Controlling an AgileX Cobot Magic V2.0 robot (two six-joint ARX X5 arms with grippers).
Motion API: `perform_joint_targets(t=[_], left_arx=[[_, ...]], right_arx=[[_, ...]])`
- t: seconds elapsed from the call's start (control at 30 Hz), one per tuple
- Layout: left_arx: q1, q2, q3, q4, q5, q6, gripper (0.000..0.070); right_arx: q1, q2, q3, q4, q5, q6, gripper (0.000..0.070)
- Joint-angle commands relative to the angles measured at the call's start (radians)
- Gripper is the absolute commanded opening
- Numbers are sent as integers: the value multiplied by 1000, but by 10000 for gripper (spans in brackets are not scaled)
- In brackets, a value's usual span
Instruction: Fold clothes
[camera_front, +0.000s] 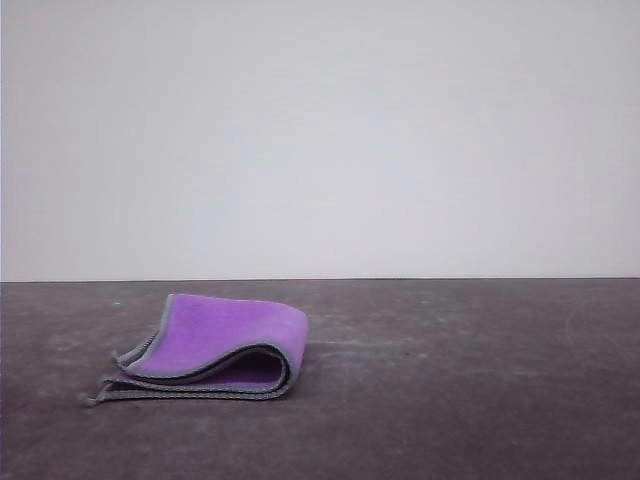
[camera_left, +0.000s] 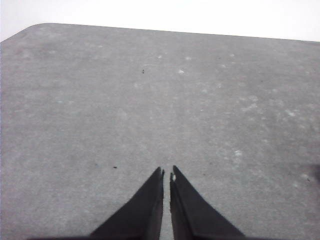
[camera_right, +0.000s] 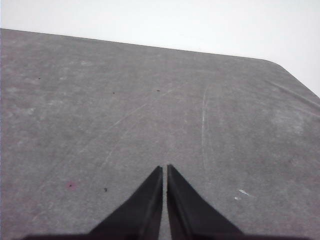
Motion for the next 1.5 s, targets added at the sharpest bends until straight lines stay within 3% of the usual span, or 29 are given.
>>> perform_joint_targets(t=[0.0,1.47], left_arx=[[1,1,-18,-10,-2,-3,16],[1,1,-18,-10,-2,-3,16]], right_arx=[[0,-2,-4,12,3,18,9],[0,-2,-4,12,4,18,9]])
